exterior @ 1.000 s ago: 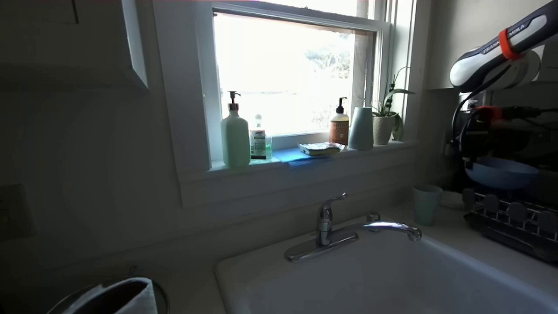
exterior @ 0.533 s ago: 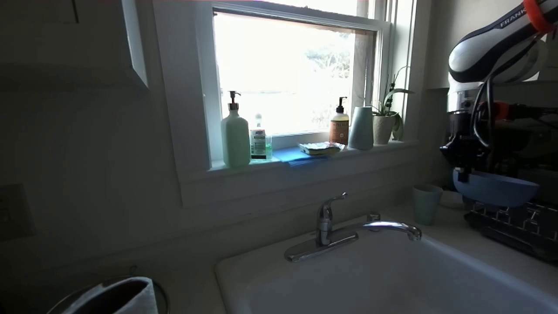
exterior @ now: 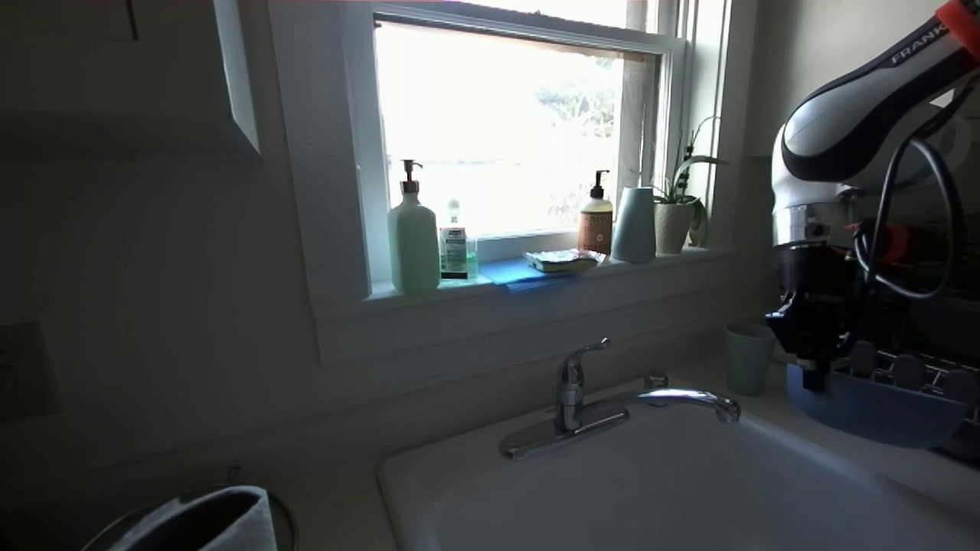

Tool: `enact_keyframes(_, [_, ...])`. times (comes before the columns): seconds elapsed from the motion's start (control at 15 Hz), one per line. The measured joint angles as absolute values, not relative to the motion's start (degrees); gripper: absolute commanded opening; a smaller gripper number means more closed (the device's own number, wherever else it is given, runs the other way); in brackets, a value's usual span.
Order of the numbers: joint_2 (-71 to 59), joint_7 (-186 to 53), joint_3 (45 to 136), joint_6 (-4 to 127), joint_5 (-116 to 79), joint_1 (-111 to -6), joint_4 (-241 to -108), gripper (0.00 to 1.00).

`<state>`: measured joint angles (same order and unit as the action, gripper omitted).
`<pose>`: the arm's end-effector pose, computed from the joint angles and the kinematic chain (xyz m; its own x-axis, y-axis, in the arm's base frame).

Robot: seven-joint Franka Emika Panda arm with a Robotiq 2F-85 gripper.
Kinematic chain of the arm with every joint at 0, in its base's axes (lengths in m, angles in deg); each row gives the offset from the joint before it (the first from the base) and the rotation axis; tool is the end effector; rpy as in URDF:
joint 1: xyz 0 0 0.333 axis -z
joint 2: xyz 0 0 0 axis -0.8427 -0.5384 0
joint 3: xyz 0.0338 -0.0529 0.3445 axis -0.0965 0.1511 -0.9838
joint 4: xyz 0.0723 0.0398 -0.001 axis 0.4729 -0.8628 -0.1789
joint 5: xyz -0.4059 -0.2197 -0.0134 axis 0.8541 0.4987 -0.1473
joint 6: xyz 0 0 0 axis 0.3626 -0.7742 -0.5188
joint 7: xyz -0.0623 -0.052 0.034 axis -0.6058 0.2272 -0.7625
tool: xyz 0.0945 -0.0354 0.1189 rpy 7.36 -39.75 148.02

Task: Remove the cup from the bowl, then put the bowl in the sink

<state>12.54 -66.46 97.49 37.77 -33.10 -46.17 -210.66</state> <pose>0.4969 -0.1803 0.3111 0.8183 -0.4972 -0.2882 -0.5517 -0.8202 -0.1515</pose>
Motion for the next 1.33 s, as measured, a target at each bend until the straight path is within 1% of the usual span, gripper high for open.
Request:
enact_keyframes(0.07, [12.63,-66.3,97.63,37.78,-33.14,-46.11,-210.69,0.01])
enact_keyframes(0.33, [11.41,-65.41,97.52,37.84,-34.29,-46.31,-210.72,0.01])
enact_keyframes(0.8, [1.78,-57.36,94.25,43.42,-44.73,-47.8,-209.79,0.01])
enact_keyframes(1.33, [-8.21,-47.64,93.66,44.03,-49.37,-46.11,-204.2,0.01])
